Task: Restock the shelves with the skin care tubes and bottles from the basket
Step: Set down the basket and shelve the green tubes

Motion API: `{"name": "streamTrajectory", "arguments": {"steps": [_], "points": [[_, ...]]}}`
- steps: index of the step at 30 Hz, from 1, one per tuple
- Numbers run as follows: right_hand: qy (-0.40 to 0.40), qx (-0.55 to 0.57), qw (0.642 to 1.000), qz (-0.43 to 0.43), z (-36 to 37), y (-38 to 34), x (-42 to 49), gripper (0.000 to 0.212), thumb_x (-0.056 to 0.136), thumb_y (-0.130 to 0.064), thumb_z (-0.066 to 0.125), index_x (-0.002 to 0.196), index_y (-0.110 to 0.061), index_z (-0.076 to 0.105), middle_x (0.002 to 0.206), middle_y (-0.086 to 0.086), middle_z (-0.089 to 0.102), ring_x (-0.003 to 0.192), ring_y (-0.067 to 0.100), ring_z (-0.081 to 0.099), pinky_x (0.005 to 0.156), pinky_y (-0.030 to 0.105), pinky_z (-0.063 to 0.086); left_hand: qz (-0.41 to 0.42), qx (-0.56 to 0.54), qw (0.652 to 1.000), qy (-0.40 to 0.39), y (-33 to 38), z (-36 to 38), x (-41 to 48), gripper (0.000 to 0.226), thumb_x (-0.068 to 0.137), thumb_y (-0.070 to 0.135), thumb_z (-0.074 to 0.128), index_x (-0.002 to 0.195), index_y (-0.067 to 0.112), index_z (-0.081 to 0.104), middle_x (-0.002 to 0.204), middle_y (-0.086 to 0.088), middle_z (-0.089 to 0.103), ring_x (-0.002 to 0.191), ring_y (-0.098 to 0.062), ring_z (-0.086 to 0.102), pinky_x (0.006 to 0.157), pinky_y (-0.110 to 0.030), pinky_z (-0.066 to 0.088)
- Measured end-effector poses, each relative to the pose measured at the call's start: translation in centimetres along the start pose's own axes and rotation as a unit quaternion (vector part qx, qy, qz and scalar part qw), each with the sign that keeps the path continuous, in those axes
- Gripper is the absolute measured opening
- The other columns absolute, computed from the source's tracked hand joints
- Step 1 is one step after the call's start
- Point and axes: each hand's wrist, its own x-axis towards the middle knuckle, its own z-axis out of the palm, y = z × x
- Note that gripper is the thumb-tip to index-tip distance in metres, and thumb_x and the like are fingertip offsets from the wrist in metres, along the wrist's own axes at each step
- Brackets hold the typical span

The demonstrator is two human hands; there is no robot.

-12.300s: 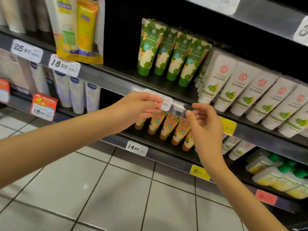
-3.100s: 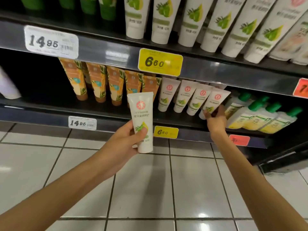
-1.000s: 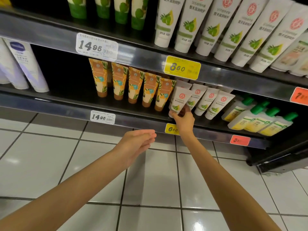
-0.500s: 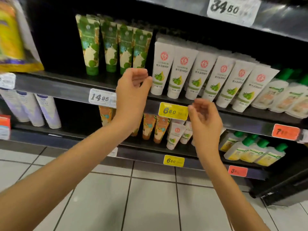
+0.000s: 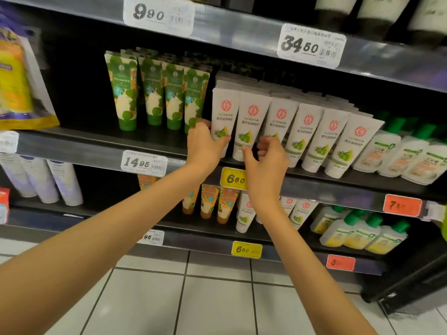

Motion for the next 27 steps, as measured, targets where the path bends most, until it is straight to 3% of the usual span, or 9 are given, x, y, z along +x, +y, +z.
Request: {"name": "streamTrajectory", "arguments": {"steps": [4,13,17,21,24,27], "points": [[0.013,-0.009,1.0,0.009,1.0,0.1,0.2,0.04,0.085,-0.02,0.066,0.119,-0.004,0.052,0.115,0.01,0.057,0.107,0.021,0.054,0.091,0.035,0.047,0.02,0.012,0.999,-0.024,-0.5,0.0,0.1,0.034,0.086,0.019,0.063,0.115,0.003,0.056,0.118,-0.012,0.061,0.109,-0.02,0.057,0.077,-0.018,0.04],[0.015,-0.018,1.0,0.019,2.2,0.0,-0.4,0.042,0.082,-0.025,0.068,0.112,-0.003,0.049,0.112,0.012,0.055,0.108,0.022,0.051,0.084,0.028,0.045,0.034,0.005,0.998,-0.047,-1.0,-0.5,-0.4,0.033,0.09,0.017,0.057,0.12,0.005,0.052,0.124,-0.01,0.056,0.111,-0.016,0.053,0.076,-0.011,0.036],[-0.05,0.081,0.995,0.007,1.8,-0.9,-2.2,0.04,0.083,-0.018,0.066,0.112,-0.006,0.042,0.112,0.011,0.055,0.103,0.02,0.057,0.081,0.035,0.054,0.039,-0.079,0.994,-0.066,-0.9,-2.0,-2.8,0.027,0.091,0.012,0.053,0.118,0.01,0.048,0.104,0.009,0.055,0.083,0.008,0.05,0.059,0.005,0.036],[-0.123,0.196,0.973,0.003,0.1,-0.2,-6.3,0.038,0.086,-0.022,0.061,0.118,-0.017,0.042,0.112,0.001,0.056,0.105,0.011,0.056,0.079,0.015,0.05,0.016,-0.2,0.975,-0.098,-2.7,-4.0,-7.6,0.026,0.093,0.016,0.047,0.116,0.028,0.042,0.1,0.025,0.053,0.083,0.026,0.052,0.061,0.005,0.04],[-0.253,0.256,0.931,0.06,-1.8,2.5,-9.2,0.04,0.089,-0.015,0.059,0.119,-0.034,0.041,0.114,-0.02,0.059,0.11,0.0,0.056,0.081,0.013,0.049,-0.027,-0.257,0.954,-0.153,-5.3,-3.9,-11.9,0.027,0.087,0.033,0.043,0.113,0.04,0.043,0.107,0.026,0.059,0.097,0.018,0.055,0.068,-0.001,0.045],[-0.343,0.255,0.888,0.172,-3.3,6.2,-11.3,0.044,0.091,-0.014,0.055,0.117,-0.046,0.039,0.115,-0.028,0.056,0.108,-0.01,0.055,0.076,0.009,0.049,-0.118,-0.256,0.939,-0.196,-8.7,-1.8,-14.5,0.029,0.083,0.042,0.038,0.111,0.042,0.045,0.108,0.021,0.061,0.102,0.004,0.059,0.073,-0.011,0.051]]}}
